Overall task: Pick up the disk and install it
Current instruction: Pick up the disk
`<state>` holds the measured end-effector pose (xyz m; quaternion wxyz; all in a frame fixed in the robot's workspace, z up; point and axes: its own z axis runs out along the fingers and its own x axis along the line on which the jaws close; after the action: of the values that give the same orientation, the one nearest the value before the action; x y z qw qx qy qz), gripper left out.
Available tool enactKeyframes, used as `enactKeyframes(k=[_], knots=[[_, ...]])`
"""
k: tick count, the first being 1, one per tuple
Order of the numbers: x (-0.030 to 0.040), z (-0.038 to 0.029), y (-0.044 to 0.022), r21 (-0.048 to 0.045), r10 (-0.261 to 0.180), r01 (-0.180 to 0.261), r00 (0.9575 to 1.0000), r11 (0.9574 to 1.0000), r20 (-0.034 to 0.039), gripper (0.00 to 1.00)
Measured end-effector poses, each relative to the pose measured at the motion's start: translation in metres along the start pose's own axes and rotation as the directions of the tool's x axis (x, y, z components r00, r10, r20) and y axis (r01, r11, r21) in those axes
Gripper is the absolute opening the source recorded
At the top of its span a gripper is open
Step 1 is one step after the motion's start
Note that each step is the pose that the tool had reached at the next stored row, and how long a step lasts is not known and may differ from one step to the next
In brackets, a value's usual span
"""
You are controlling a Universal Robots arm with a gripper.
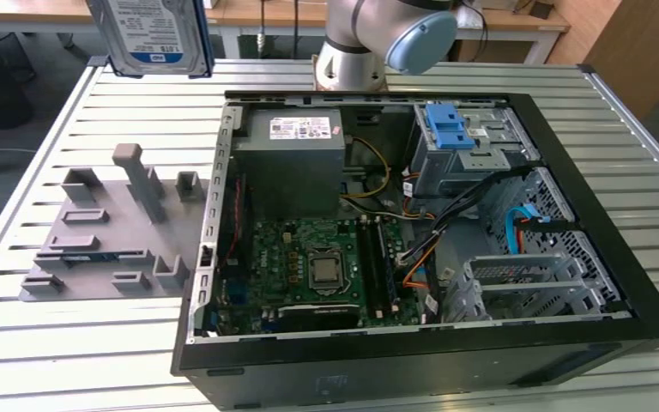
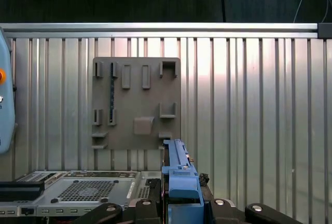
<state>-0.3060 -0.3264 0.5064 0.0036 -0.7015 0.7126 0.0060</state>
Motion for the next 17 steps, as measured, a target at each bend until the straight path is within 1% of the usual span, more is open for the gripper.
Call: enactKeyframes(k=[17], knots=[[-0.0002,0.0,-0.0152,0.0001,0.0,0.0,1.0,1.0,0.0,0.36]])
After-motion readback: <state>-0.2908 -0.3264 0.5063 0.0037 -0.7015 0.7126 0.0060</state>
